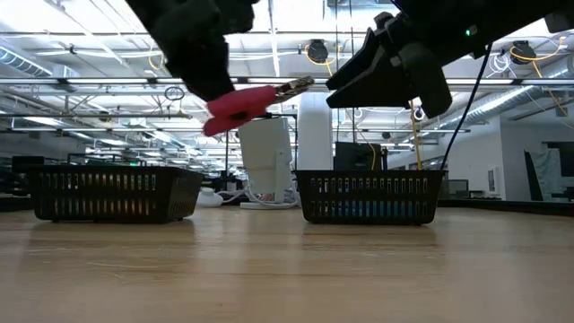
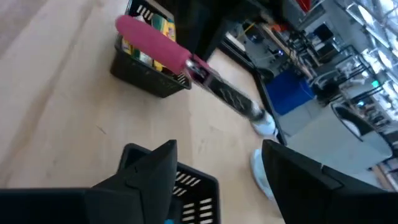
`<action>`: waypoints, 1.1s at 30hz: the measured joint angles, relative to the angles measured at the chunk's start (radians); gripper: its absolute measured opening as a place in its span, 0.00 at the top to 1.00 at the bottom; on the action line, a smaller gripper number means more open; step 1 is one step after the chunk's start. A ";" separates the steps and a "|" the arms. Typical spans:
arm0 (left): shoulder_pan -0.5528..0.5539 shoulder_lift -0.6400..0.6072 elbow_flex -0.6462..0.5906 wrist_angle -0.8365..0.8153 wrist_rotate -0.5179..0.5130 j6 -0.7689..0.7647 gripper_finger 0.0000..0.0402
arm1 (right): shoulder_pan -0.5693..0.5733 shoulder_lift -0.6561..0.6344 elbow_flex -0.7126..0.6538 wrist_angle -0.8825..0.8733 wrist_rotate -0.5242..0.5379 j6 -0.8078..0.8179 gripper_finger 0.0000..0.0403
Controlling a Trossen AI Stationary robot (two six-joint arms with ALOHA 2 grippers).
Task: Pick & Place School Supplies
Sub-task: Put the pink hole puncher into the top black bin
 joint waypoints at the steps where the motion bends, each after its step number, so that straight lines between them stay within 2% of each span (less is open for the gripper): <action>1: 0.020 0.000 0.000 0.013 0.022 0.021 0.91 | -0.006 0.000 0.000 0.002 -0.001 -0.016 0.43; 9: 0.140 0.000 0.000 0.091 0.154 0.123 0.91 | -0.067 0.000 -0.001 0.001 -0.003 -0.117 0.43; 12: 0.170 -0.001 0.002 0.093 0.171 0.140 0.91 | -0.087 0.000 -0.001 0.014 0.000 -0.143 0.43; 19: 0.226 -0.002 0.004 0.054 0.199 0.175 0.91 | -0.089 0.000 -0.002 0.050 0.128 -0.264 0.43; 24: 0.263 -0.001 0.002 0.056 0.209 0.184 0.91 | -0.089 -0.002 -0.001 0.061 0.128 -0.272 0.43; 33: 0.267 -0.001 0.002 0.106 0.255 0.195 0.91 | -0.120 -0.002 -0.001 0.057 0.121 -0.281 0.43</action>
